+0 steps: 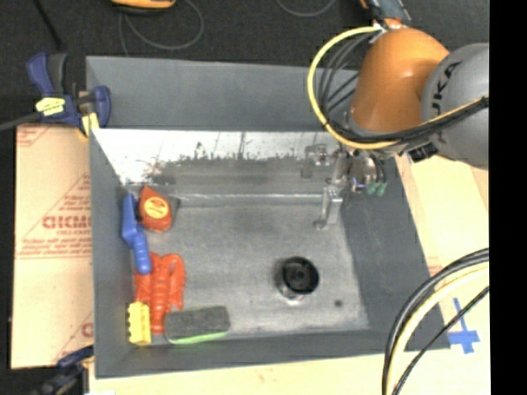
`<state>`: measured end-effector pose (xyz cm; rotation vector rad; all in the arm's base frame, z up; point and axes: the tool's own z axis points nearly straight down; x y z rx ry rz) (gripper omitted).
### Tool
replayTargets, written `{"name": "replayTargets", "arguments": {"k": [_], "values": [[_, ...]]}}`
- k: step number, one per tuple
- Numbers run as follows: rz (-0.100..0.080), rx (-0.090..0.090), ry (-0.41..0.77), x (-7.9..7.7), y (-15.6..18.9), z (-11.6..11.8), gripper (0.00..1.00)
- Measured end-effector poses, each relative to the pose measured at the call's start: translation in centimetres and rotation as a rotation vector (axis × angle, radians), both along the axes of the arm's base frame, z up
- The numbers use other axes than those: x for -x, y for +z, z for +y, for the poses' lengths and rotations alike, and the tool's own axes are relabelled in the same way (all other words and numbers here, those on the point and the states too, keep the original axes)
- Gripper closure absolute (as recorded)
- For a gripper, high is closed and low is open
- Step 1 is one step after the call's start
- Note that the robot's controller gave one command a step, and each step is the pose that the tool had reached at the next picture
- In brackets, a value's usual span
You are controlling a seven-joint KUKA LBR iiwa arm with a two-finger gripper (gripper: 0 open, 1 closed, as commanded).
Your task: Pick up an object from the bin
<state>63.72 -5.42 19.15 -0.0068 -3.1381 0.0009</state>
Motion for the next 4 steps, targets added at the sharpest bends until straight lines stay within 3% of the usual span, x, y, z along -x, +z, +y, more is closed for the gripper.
{"name": "replayTargets", "arguments": {"k": [1,2,3,4], "values": [[-0.008,0.001,0.001,-0.2,0.5,0.0,0.0],[-0.012,0.001,0.304,3.6,-4.0,1.0,0.0],[-0.003,-0.001,0.638,7.7,-5.5,1.9,0.0],[-0.008,-0.001,0.408,7.0,-8.2,1.9,0.0]]}}
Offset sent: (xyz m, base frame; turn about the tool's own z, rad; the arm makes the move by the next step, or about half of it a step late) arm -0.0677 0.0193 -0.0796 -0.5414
